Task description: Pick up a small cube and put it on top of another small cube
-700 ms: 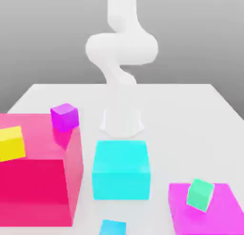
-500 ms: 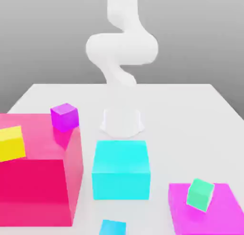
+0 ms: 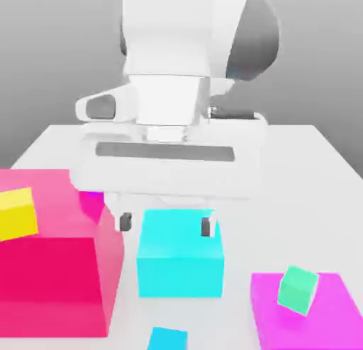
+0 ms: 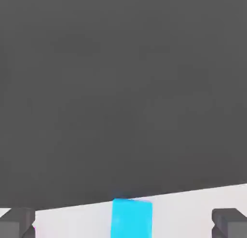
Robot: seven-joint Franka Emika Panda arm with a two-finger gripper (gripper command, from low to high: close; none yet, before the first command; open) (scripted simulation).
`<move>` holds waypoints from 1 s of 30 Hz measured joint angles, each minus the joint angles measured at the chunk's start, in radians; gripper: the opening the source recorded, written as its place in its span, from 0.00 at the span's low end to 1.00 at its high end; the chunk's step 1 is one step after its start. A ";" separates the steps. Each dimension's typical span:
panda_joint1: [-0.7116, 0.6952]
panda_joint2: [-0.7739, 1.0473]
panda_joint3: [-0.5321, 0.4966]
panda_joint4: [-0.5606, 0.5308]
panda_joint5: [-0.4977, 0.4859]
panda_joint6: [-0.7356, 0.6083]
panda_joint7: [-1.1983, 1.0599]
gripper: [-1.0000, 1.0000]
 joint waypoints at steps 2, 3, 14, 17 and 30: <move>0.001 0.072 -0.003 -0.001 0.002 0.022 0.006 0.50; 0.001 0.109 -0.003 -0.002 0.004 0.034 0.009 0.50; -0.001 0.424 -0.006 0.025 0.014 0.208 0.020 0.00; -0.002 0.424 -0.006 0.025 0.013 0.208 0.020 0.00; -0.077 0.126 -0.080 0.100 -0.009 -0.180 -0.053 0.00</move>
